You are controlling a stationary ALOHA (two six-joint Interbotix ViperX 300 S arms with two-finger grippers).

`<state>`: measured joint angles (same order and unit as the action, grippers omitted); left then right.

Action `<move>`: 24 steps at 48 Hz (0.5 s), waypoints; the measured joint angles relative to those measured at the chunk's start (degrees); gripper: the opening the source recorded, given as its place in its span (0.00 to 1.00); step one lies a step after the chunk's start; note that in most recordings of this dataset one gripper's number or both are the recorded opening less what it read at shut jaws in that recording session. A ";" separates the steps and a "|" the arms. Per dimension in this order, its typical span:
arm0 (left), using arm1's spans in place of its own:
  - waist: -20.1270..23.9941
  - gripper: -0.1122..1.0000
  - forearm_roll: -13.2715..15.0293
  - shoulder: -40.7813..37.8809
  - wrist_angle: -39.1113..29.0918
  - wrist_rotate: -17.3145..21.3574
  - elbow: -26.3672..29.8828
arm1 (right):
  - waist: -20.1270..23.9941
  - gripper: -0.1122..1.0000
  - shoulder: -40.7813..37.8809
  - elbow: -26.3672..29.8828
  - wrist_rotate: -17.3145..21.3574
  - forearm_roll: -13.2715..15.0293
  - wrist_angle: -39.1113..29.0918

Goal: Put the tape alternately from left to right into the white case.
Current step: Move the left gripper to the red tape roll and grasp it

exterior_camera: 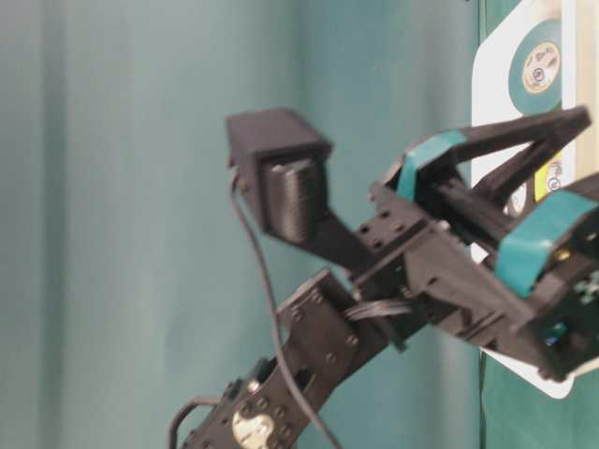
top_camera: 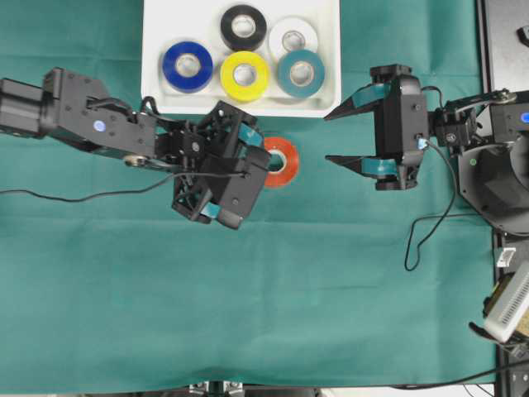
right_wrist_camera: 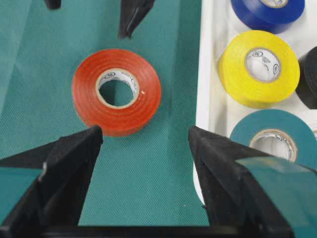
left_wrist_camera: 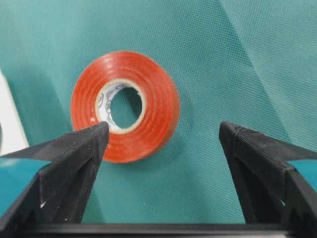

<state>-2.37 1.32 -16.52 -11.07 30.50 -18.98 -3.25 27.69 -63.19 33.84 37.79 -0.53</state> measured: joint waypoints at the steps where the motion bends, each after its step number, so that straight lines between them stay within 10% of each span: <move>1: 0.00 0.68 0.09 -0.26 -0.09 0.26 0.26 | 0.00 0.76 0.09 -0.09 0.00 0.09 0.00; 24: 0.26 0.67 0.09 -5.80 -1.67 3.16 4.92 | 0.00 0.76 0.09 -0.97 -0.09 0.00 1.58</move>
<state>-2.11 1.41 -22.32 -12.74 33.66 -14.06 -3.25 27.77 -64.16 33.75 37.79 1.05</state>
